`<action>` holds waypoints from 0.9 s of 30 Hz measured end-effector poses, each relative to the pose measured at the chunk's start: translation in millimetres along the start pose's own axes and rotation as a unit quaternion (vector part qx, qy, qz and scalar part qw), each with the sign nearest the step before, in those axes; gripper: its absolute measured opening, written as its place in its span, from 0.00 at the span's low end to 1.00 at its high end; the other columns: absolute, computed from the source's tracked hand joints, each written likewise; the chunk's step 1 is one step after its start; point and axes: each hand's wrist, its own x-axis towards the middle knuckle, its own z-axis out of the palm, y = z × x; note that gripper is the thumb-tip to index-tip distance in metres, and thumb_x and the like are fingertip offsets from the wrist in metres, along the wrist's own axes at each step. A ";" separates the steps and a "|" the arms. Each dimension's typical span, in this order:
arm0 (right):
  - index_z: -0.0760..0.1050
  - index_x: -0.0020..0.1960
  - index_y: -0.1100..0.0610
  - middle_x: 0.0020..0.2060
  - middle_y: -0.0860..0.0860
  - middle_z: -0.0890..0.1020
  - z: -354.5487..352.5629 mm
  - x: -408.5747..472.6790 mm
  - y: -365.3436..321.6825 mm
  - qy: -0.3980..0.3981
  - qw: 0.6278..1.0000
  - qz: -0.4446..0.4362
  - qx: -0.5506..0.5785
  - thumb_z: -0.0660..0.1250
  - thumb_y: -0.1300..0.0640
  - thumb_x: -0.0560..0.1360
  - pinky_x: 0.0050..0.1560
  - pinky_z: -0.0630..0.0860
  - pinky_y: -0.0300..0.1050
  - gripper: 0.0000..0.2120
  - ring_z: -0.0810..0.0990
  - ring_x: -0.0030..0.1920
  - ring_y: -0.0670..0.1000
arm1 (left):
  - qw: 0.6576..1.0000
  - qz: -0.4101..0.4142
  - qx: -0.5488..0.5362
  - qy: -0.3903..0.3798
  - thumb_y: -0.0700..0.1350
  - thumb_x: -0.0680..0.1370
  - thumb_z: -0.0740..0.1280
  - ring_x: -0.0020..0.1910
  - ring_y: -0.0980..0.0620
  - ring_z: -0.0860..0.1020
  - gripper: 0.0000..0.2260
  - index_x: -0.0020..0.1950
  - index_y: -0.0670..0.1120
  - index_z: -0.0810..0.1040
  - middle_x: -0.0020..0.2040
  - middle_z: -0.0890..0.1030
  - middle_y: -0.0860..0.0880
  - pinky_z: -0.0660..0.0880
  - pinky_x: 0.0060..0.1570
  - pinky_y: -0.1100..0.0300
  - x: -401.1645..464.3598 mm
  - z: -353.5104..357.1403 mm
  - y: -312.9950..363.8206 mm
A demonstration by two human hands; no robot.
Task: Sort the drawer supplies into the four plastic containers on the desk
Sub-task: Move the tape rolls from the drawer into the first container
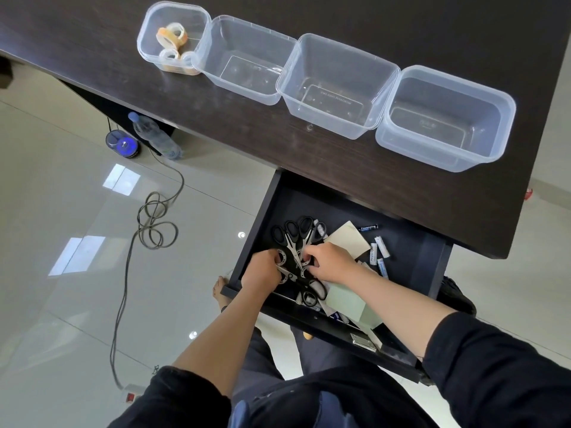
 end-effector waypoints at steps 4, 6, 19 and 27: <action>0.73 0.57 0.51 0.48 0.52 0.80 -1.5 -1.9 -5.4 -0.009 0.999 0.002 -0.038 0.64 0.59 0.72 0.42 0.70 0.43 0.14 0.78 0.49 0.56 | 1.000 0.006 -0.014 0.011 0.37 0.74 0.64 0.40 0.48 0.79 0.10 0.52 0.47 0.76 0.45 0.81 0.47 0.79 0.38 0.53 -6.2 -4.3 3.1; 0.73 0.56 0.52 0.49 0.53 0.80 0.0 -2.9 -6.5 0.001 0.999 0.008 -0.034 0.65 0.60 0.71 0.42 0.69 0.43 0.14 0.79 0.49 0.57 | 0.999 0.017 -0.018 0.022 0.38 0.73 0.65 0.39 0.47 0.79 0.09 0.53 0.46 0.76 0.44 0.80 0.46 0.79 0.38 0.53 -10.4 -7.5 6.2; 0.76 0.48 0.56 0.40 0.46 0.74 -25.7 -46.9 -5.9 0.096 0.994 0.021 0.050 0.62 0.62 0.68 0.41 0.74 0.45 0.10 0.74 0.41 0.50 | 0.994 0.072 -0.012 0.076 0.40 0.74 0.64 0.44 0.48 0.74 0.10 0.55 0.45 0.71 0.52 0.73 0.47 0.74 0.42 0.56 -47.8 -31.2 19.0; 0.75 0.51 0.54 0.45 0.47 0.78 -34.7 -75.1 -15.2 0.169 0.980 0.070 0.073 0.63 0.58 0.69 0.41 0.69 0.42 0.11 0.77 0.49 0.51 | 0.986 0.120 -0.036 0.108 0.40 0.73 0.63 0.40 0.52 0.72 0.10 0.54 0.46 0.73 0.50 0.75 0.48 0.66 0.39 0.62 -52.1 -54.8 28.2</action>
